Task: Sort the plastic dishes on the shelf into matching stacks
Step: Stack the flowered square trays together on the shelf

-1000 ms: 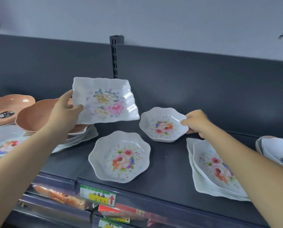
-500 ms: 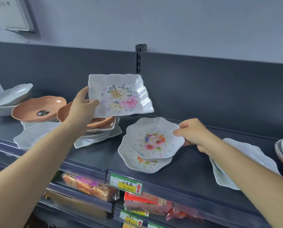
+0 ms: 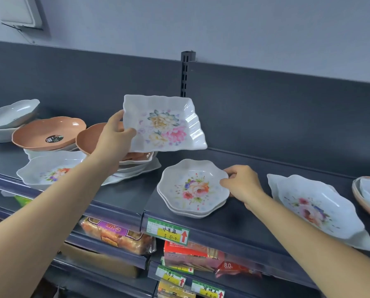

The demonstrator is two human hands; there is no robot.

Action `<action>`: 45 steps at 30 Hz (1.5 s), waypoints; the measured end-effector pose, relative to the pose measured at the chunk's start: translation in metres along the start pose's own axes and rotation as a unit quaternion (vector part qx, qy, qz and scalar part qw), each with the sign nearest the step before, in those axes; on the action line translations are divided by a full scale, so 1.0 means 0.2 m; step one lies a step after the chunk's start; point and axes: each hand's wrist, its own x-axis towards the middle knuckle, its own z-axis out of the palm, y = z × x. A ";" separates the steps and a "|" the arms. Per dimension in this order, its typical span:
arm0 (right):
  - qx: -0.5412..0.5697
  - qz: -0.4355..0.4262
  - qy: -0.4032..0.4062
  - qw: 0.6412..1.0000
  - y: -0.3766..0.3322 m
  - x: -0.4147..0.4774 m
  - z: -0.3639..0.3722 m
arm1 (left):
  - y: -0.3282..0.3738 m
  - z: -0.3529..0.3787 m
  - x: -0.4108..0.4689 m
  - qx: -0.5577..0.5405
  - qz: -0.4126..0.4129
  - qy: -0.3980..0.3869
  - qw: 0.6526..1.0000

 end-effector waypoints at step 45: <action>-0.136 0.109 0.156 0.972 0.75 -0.09 -0.87 | 0.04 0.85 -0.22 -0.044 0.002 -0.221 0.974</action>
